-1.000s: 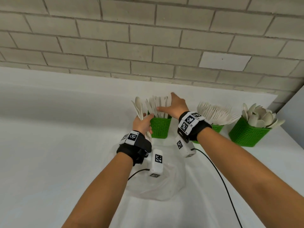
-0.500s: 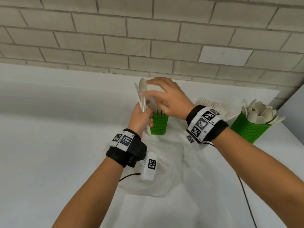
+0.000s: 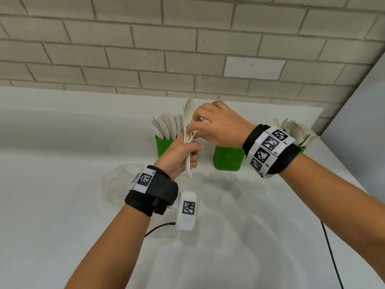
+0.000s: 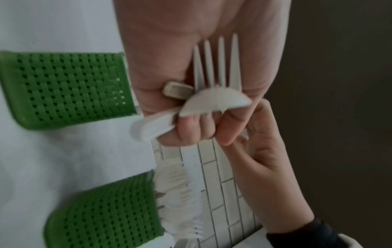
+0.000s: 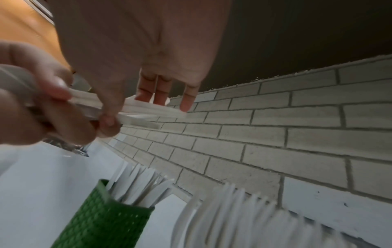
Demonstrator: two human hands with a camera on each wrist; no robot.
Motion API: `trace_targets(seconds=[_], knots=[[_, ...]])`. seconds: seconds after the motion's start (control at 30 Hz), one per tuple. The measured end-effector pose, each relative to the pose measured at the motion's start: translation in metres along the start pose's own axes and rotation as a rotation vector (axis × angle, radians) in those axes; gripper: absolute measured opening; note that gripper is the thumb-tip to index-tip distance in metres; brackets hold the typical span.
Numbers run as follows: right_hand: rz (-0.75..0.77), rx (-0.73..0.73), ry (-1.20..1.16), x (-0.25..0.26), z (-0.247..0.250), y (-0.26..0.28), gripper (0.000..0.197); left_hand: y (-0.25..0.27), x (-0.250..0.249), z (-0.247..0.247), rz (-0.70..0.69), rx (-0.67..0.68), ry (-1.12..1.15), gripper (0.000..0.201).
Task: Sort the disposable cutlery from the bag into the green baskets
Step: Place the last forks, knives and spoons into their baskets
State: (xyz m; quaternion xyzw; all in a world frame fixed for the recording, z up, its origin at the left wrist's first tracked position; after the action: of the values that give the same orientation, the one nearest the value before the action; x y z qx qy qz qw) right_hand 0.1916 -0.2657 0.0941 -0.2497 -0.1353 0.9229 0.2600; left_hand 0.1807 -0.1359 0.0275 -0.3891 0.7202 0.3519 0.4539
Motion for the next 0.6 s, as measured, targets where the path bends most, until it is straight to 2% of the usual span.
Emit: trace_targets(seconds=[0.13, 0.23, 0.3, 0.4, 0.43, 0.5, 0.57, 0.6], knots=[[0.014, 0.002, -0.004, -0.003, 0.007, 0.021, 0.023, 0.0, 0.005, -0.028, -0.029, 0.043, -0.019, 0.019], [-0.075, -0.008, -0.039, -0.016, 0.016, 0.037, 0.019, -0.001, 0.009, -0.043, -0.016, 0.037, 0.025, 0.031], [-0.232, -0.003, -0.122, -0.027, 0.023, 0.05, 0.014, -0.004, 0.013, -0.044, -0.006, -0.057, 0.11, 0.03], [-0.58, -0.159, -0.385, -0.048, 0.027, 0.067, 0.016, -0.012, 0.021, -0.033, -0.031, -0.247, 0.183, 0.028], [-0.713, -0.213, -0.51, -0.055, 0.025, 0.07, 0.023, -0.016, 0.024, -0.028, -0.033, -0.299, 0.206, 0.029], [-0.927, -0.283, -0.74, -0.062, 0.016, 0.073, 0.056, -0.021, 0.028, -0.022, -0.024, -0.359, 0.262, 0.028], [-0.982, -0.31, -0.8, -0.062, 0.007, 0.073, 0.091, -0.025, 0.03, -0.021, -0.003, -0.365, 0.302, 0.021], [-0.971, -0.314, -0.792, -0.061, 0.005, 0.072, 0.099, -0.027, 0.031, -0.023, 0.006, -0.359, 0.302, 0.018]])
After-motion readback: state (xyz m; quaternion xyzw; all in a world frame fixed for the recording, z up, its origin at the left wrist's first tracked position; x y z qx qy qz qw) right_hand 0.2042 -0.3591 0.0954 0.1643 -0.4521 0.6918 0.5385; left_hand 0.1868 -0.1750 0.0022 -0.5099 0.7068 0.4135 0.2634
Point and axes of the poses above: each hand's wrist, its own y-axis away from the middle knuckle, its own z-axis out of the back of the hand, x = y × z, the point moved 2 cm from there along -y, towards the middle knuckle, and after that the axes turned 4 degrees about z, right-handed, at the moved point
